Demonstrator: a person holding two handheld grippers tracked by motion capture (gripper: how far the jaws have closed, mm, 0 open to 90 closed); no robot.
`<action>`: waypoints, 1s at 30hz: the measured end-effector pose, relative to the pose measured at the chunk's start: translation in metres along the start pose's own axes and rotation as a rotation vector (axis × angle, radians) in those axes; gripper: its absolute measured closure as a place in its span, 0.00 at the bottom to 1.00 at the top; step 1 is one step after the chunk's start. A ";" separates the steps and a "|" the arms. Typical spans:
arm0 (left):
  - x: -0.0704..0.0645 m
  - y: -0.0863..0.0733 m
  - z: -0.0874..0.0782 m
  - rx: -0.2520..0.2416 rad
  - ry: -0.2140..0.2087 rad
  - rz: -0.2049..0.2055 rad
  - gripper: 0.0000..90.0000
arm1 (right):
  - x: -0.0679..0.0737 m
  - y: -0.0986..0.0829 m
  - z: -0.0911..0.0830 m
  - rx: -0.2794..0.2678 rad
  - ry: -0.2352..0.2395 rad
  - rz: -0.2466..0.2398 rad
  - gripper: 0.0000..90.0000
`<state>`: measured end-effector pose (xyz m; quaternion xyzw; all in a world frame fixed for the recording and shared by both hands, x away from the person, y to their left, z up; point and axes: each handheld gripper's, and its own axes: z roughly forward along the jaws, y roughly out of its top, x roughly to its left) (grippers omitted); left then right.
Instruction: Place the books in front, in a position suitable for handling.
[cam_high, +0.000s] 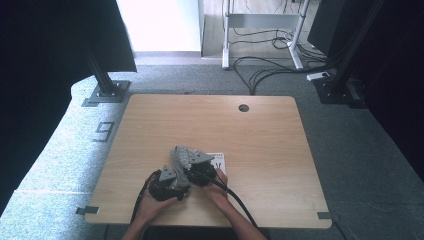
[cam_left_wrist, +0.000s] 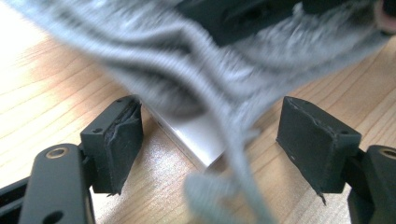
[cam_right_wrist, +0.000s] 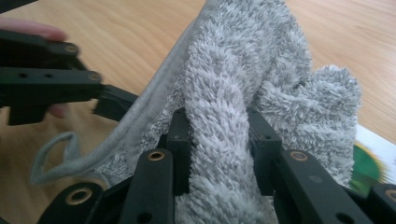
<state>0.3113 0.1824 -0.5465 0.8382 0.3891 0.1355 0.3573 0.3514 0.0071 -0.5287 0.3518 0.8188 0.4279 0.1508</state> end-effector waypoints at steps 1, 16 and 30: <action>0.000 0.000 0.000 0.000 0.000 0.000 0.25 | 0.000 0.000 0.000 0.000 0.000 0.000 0.74; 0.000 0.000 0.000 -0.001 0.000 -0.001 0.25 | -0.054 -0.037 -0.049 -0.002 -0.103 0.113 0.73; 0.001 0.000 0.000 -0.001 -0.003 -0.002 0.25 | -0.074 -0.034 -0.078 -0.104 -0.147 0.197 0.75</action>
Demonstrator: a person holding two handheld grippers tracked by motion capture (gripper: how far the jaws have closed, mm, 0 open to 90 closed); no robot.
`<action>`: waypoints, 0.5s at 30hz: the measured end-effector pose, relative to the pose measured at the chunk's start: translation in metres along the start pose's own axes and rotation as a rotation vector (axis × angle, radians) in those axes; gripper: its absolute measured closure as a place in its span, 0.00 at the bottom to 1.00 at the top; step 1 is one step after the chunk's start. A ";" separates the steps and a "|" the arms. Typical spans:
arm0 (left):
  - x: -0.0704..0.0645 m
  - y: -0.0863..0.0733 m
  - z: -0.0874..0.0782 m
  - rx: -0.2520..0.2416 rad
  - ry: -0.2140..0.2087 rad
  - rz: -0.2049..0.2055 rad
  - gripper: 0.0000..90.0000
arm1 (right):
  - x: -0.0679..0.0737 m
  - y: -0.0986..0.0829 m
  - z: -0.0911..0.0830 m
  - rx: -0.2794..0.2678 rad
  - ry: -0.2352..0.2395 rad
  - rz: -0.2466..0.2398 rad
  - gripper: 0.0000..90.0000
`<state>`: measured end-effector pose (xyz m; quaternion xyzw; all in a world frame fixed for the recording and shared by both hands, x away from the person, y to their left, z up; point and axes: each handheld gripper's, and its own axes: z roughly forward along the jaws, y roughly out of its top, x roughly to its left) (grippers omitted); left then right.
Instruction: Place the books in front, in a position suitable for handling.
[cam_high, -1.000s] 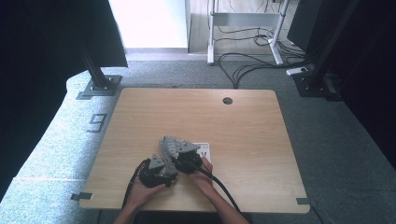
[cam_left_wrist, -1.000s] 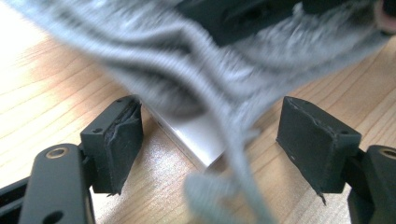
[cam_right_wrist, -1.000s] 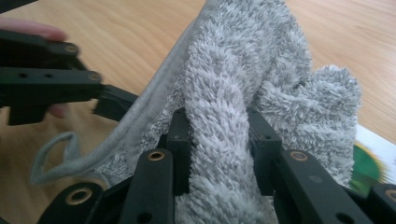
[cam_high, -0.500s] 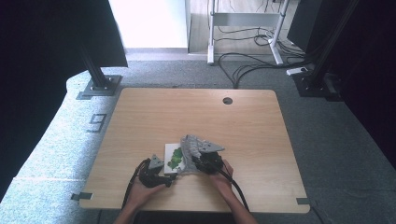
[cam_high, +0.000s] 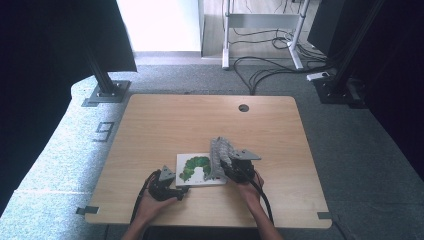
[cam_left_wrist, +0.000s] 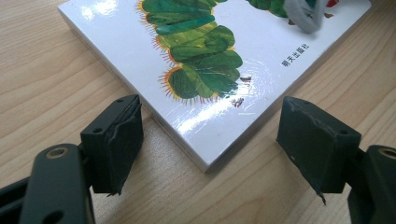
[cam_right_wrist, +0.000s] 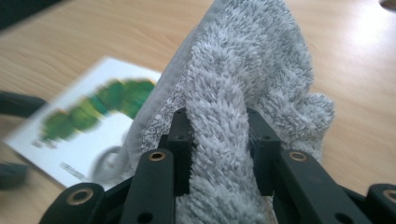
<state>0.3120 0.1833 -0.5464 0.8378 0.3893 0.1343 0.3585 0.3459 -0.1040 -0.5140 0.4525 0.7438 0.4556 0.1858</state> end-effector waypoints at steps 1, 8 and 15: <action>0.000 0.000 0.000 0.000 0.001 0.000 0.25 | 0.004 0.003 0.000 -0.004 0.014 -0.004 0.75; -0.002 0.000 0.000 0.003 0.008 0.005 0.25 | 0.061 0.016 0.033 0.056 0.141 -0.121 0.75; 0.001 -0.001 -0.001 -0.001 -0.005 -0.003 0.25 | 0.086 0.001 0.057 0.106 0.124 -0.201 0.74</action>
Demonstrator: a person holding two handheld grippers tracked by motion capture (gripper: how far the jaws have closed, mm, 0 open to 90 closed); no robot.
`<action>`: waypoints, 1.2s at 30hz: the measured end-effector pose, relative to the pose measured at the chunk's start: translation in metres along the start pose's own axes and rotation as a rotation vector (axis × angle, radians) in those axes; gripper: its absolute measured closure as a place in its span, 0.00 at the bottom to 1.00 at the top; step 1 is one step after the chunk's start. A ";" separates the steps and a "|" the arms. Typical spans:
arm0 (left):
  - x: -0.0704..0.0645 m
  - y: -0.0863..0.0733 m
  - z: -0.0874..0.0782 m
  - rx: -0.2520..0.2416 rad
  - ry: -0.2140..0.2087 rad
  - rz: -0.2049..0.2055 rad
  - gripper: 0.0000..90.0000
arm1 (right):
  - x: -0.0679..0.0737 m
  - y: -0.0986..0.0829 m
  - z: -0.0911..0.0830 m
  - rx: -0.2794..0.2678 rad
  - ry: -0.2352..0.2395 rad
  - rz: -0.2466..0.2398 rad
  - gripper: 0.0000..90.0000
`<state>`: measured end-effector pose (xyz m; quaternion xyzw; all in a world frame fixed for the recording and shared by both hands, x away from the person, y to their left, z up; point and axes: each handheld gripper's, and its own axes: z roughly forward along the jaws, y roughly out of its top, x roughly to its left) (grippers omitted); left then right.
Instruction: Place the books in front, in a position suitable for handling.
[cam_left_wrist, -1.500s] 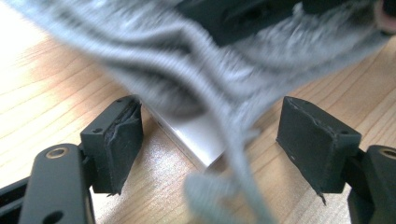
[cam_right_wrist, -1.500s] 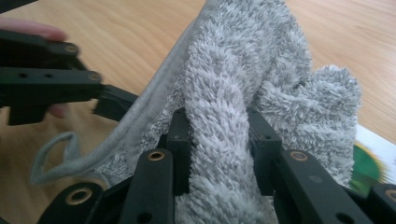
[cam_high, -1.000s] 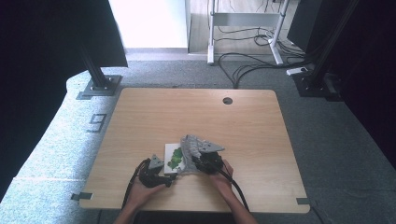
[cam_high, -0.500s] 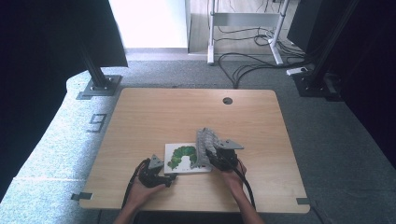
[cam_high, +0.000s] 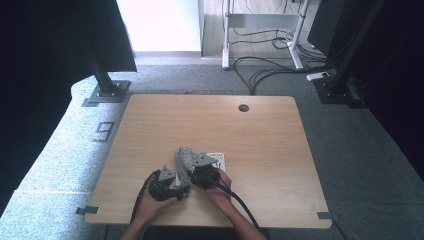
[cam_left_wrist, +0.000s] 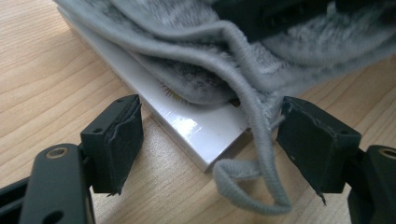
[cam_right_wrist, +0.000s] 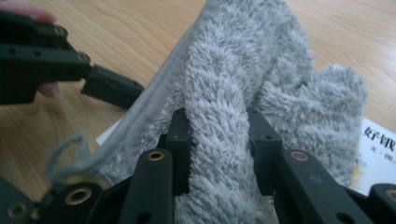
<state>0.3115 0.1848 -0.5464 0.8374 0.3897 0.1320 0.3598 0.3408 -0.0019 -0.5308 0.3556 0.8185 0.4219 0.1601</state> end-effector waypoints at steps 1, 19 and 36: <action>0.000 0.000 0.000 0.000 -0.001 0.001 0.25 | -0.001 -0.002 -0.002 -0.007 -0.002 0.006 0.74; 0.000 0.000 0.000 -0.002 0.000 -0.002 0.26 | -0.060 -0.041 -0.051 -0.001 -0.089 0.125 0.74; 0.001 0.000 0.000 -0.002 -0.007 0.001 0.26 | -0.133 -0.051 -0.105 -0.108 -0.275 0.280 0.75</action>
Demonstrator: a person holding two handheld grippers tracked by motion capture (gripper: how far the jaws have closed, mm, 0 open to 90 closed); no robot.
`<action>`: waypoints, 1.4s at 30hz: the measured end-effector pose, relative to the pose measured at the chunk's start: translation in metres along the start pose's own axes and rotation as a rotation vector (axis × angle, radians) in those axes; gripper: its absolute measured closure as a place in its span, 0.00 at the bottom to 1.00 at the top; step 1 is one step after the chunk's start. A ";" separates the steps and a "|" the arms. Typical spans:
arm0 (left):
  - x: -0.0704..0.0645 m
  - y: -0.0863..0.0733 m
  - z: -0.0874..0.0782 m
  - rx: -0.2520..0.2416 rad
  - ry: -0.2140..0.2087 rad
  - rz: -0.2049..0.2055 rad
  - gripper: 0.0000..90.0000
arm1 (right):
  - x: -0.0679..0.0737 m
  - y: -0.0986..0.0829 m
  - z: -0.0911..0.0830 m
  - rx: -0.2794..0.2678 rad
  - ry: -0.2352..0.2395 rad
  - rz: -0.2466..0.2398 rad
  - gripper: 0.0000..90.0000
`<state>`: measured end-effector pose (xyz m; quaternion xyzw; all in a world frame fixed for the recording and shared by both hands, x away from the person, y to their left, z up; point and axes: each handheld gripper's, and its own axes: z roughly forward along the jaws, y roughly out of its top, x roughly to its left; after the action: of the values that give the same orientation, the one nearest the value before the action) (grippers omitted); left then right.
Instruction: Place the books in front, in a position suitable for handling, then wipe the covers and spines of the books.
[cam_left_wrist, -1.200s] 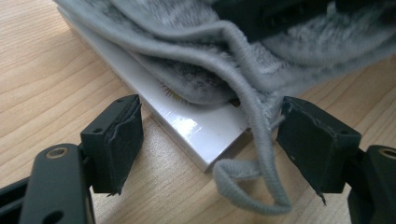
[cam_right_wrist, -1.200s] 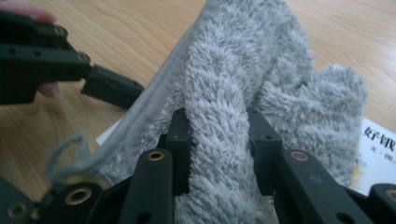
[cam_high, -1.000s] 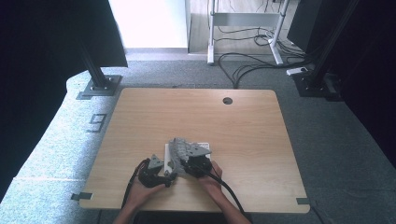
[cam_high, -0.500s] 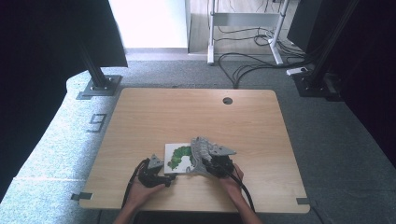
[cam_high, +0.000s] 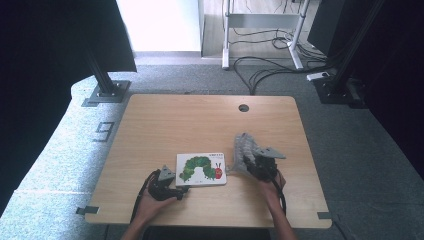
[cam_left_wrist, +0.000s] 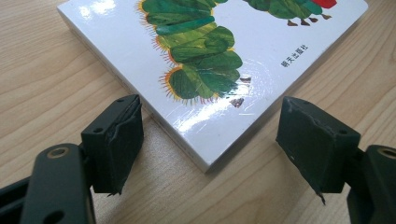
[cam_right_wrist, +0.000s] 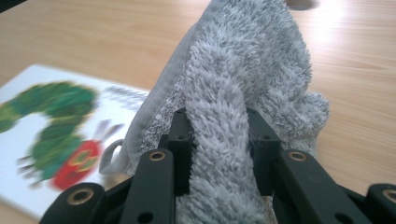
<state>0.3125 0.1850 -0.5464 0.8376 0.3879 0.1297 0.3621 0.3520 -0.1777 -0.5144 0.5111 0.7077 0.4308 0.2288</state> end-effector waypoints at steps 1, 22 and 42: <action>0.001 0.000 0.000 -0.001 -0.003 -0.001 0.26 | -0.013 0.000 -0.001 0.003 -0.039 0.007 0.75; 0.011 0.003 -0.004 -0.027 -0.029 -0.027 0.26 | -0.024 0.005 -0.011 -0.053 -0.157 0.020 0.36; 0.011 0.009 -0.016 -0.078 -0.057 -0.072 0.23 | 0.064 -0.005 0.022 0.058 0.140 -0.069 0.35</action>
<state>0.3171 0.1970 -0.5294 0.8116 0.4021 0.1078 0.4099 0.3422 -0.1108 -0.5223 0.4615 0.7514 0.4365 0.1785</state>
